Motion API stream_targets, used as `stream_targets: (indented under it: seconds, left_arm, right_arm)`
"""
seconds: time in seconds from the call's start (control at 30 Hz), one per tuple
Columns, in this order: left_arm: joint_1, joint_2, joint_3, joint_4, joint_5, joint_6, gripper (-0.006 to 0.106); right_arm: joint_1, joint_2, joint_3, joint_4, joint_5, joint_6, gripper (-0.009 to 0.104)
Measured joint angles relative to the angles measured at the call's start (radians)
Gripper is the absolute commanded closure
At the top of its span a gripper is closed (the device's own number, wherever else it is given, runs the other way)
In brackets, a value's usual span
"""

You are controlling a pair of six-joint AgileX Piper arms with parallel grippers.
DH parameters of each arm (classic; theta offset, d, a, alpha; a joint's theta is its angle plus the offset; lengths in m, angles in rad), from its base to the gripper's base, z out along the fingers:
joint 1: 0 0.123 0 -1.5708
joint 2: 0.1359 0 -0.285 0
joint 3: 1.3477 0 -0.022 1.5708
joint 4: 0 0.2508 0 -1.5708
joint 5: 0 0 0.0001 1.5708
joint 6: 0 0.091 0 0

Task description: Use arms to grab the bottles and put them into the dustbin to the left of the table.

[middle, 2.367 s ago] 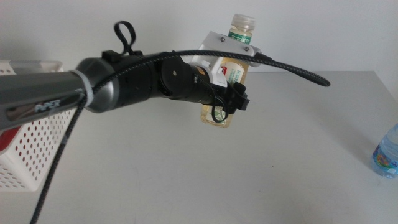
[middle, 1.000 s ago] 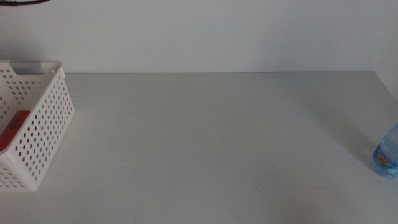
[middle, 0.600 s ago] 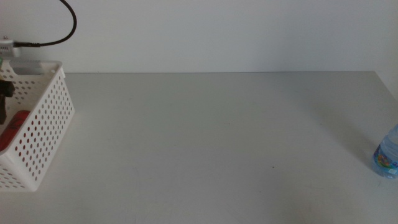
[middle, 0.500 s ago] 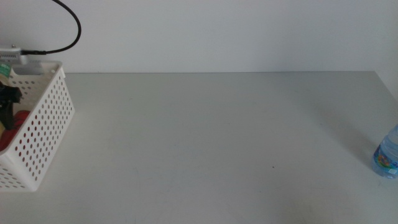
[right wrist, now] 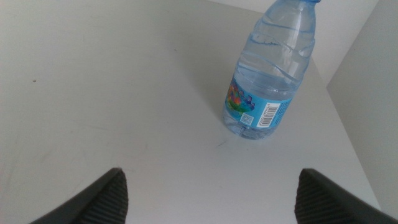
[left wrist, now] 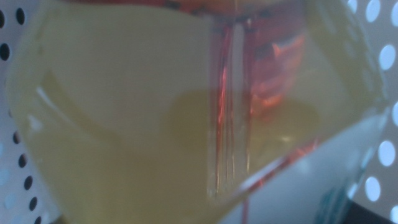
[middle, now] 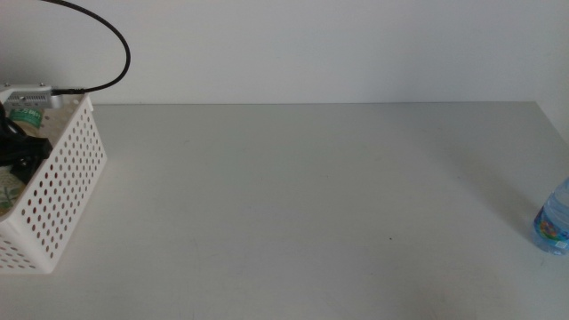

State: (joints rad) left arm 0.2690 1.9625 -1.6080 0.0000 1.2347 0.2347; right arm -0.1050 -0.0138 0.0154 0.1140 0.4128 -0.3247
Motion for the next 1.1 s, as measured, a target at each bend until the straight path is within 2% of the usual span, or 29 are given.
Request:
stream_targets:
  seconds: [0.03, 0.07, 0.1, 0.3, 0.6, 0.83, 1.1]
  left_arm:
    - [0.0, 0.0, 0.0, -0.006, -0.001, 0.002, 0.017]
    - [0.0, 0.0, 0.0, -0.006, -0.001, 0.007, 0.009]
    - [0.0, 0.0, 0.0, 0.0, -0.003, 0.014, 0.007]
    - [-0.001, -0.018, -0.015, -0.019, -0.003, 0.038, 0.007]
    - [-0.055, -0.164, -0.036, 0.026, -0.006, 0.008, 0.011]
    - [-0.211, -0.339, -0.039, 0.009, 0.002, -0.071, 0.013]
    - [-0.451, -0.495, -0.029, -0.066, -0.091, -0.042, 0.012]
  right_arm:
    - [0.0, 0.0, 0.0, 0.0, 0.0, 0.0, 0.01]
    - [0.0, 0.0, 0.0, 0.0, 0.0, 0.0, 0.01]
    - [0.0, 0.0, 0.0, 0.0, 0.0, 0.0, 0.01]
    - [0.0, 0.0, 0.0, 0.0, 0.0, 0.0, 0.01]
    - [0.0, 0.0, 0.0, 0.0, 0.0, 0.0, 0.01]
    - [0.0, 0.0, 0.0, 0.0, 0.0, 0.0, 0.01]
    - [0.0, 0.0, 0.0, 0.0, 0.0, 0.0, 0.01]
